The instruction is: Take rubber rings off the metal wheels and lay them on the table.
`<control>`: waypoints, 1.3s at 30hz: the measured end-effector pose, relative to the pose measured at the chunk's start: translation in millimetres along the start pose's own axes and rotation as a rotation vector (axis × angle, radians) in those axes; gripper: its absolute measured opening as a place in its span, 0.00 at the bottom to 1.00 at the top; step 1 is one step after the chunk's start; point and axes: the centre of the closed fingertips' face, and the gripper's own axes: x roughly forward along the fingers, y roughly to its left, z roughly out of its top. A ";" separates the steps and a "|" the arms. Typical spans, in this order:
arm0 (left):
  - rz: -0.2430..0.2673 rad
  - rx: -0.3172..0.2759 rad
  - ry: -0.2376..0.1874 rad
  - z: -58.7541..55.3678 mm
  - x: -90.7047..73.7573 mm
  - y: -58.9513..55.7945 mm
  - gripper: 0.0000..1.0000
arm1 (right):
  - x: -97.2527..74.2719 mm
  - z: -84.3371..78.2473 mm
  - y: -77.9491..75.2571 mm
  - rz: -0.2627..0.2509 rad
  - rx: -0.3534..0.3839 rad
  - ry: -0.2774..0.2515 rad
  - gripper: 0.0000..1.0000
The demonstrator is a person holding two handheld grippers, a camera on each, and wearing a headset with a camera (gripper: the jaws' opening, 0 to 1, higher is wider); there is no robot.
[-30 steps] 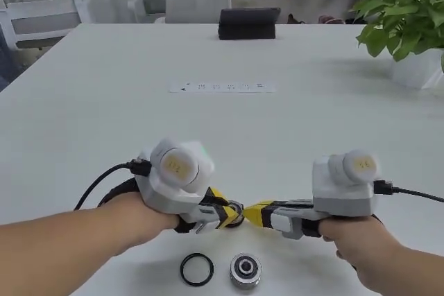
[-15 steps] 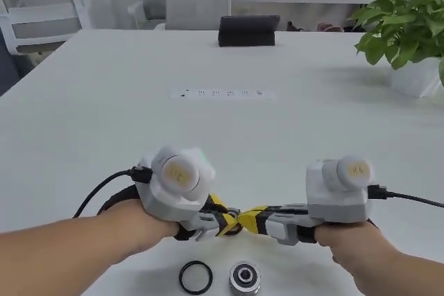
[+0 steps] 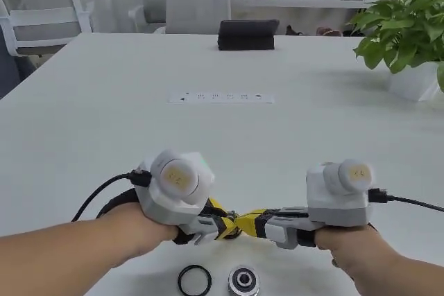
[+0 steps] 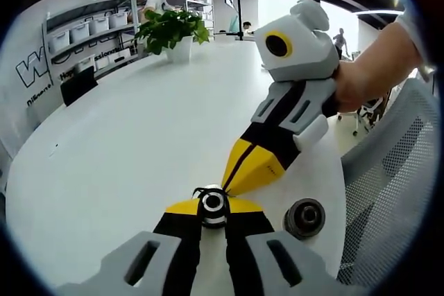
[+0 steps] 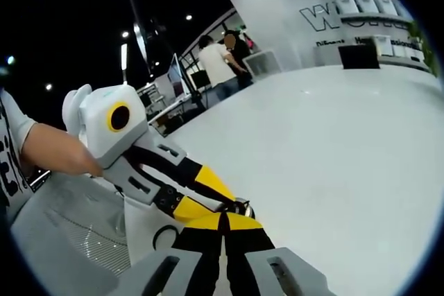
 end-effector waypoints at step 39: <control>0.001 0.028 -0.006 9.5 -17.1 -1.8 0.18 | -4.0 2.1 -0.8 0.002 0.066 -0.021 0.00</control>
